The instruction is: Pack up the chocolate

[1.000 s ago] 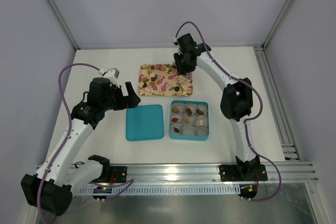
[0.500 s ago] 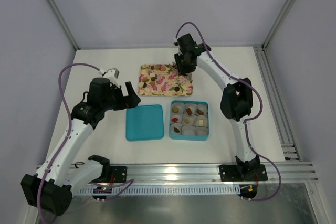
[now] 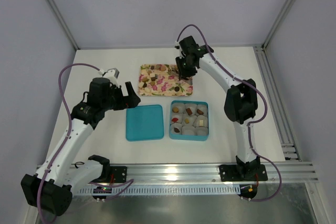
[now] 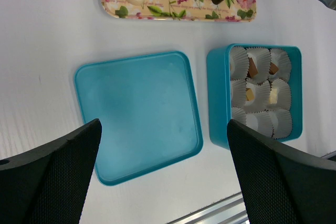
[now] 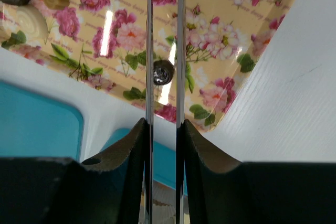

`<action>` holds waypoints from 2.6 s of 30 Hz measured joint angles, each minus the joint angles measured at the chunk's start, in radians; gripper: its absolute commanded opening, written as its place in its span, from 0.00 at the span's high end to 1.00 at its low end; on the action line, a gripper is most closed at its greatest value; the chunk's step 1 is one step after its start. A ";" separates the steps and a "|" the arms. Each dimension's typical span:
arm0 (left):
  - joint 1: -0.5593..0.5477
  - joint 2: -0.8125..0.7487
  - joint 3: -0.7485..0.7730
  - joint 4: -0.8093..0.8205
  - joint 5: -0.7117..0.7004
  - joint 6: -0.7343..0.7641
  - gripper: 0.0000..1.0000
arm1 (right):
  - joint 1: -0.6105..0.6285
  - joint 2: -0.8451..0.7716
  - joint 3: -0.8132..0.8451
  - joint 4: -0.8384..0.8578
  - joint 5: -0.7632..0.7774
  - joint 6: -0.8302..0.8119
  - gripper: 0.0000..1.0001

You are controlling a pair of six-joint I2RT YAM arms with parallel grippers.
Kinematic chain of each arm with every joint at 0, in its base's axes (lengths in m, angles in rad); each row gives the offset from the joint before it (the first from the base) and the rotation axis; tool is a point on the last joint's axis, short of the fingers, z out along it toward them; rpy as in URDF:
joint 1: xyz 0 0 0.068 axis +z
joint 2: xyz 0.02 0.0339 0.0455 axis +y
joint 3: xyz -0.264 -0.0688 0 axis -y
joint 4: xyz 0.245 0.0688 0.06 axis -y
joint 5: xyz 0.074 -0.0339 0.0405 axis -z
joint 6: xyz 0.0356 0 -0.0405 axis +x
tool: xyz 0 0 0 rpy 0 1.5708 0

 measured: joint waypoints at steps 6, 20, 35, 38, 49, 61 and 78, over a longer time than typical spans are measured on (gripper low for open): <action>0.000 -0.003 0.000 0.000 0.000 0.000 0.00 | -0.001 -0.125 -0.121 0.009 -0.039 0.021 0.68; 0.000 -0.012 0.000 0.000 0.000 0.000 0.00 | -0.017 -0.323 -0.317 0.031 -0.091 0.049 0.68; 0.000 -0.015 0.000 0.000 0.000 0.000 0.00 | -0.037 -0.597 -0.494 -0.010 -0.128 0.052 0.68; 0.000 -0.015 0.000 0.000 0.000 0.000 0.00 | -0.037 -0.645 -0.537 -0.026 -0.141 0.053 0.68; 0.000 -0.016 0.000 0.000 0.000 0.000 0.00 | -0.038 -0.878 -0.670 -0.172 -0.189 0.051 0.68; 0.000 -0.016 0.000 0.000 0.000 0.000 0.00 | -0.038 -1.028 -0.864 -0.298 -0.246 0.044 0.67; 0.000 -0.016 0.000 0.000 0.003 0.000 0.00 | 0.016 -1.103 -0.939 -0.330 -0.277 0.066 0.67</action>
